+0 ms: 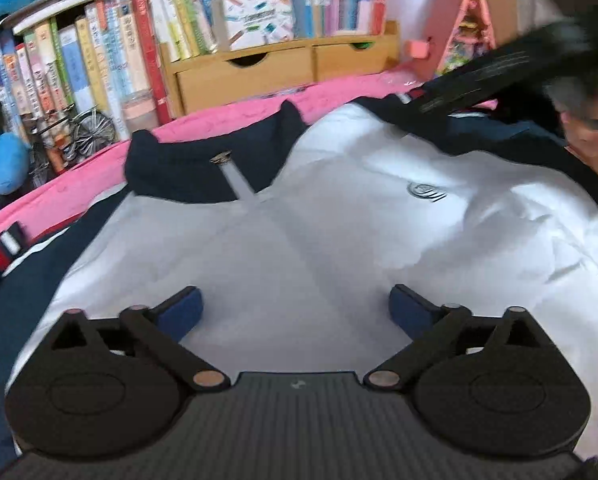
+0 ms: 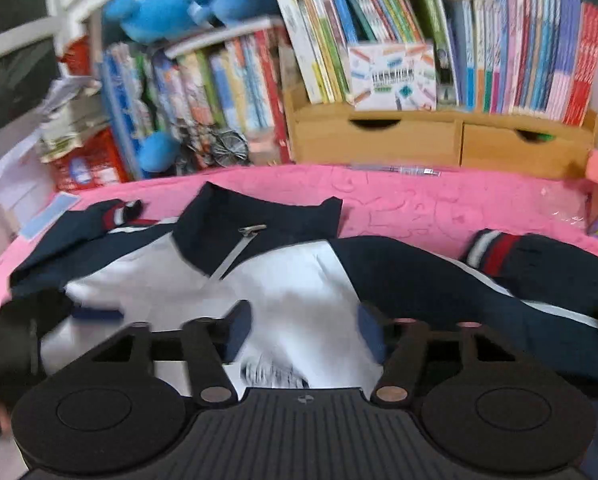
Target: Fold clothes
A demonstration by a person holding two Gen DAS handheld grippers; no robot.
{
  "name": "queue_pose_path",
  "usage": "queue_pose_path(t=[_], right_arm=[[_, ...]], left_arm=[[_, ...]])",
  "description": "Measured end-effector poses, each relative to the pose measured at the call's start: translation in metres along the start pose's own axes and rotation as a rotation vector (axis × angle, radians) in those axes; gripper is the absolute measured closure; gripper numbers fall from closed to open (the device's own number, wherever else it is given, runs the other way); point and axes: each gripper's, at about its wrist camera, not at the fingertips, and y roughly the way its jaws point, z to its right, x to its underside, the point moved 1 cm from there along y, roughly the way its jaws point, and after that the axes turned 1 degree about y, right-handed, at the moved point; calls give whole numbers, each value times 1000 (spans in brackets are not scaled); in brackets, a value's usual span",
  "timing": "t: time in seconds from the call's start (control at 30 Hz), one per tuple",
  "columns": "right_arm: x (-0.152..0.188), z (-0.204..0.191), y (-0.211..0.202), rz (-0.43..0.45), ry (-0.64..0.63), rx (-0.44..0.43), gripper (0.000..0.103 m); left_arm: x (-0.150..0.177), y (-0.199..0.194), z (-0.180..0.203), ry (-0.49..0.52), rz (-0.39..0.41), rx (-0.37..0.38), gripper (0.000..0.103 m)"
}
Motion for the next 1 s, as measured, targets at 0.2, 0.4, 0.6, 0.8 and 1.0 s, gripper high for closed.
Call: queue_pose_path(t=[0.2, 0.4, 0.6, 0.8, 1.0], right_arm=[[-6, -31, 70, -63, -160, 39, 101], [-54, -3, 128, 24, -119, 276, 94], [-63, 4, 107, 5, 45, 45, 45], [-35, -17, 104, -47, -116, 127, 24], [-62, -22, 156, 60, -94, 182, 61]], left_arm=[[-1, -6, -7, 1, 3, 34, 0], [-3, -7, -7, 0, 3, 37, 0], [-5, -7, -5, -8, 3, 35, 0], [-8, -5, -6, -21, 5, 37, 0], [-10, -3, -5, -28, 4, 29, 0]])
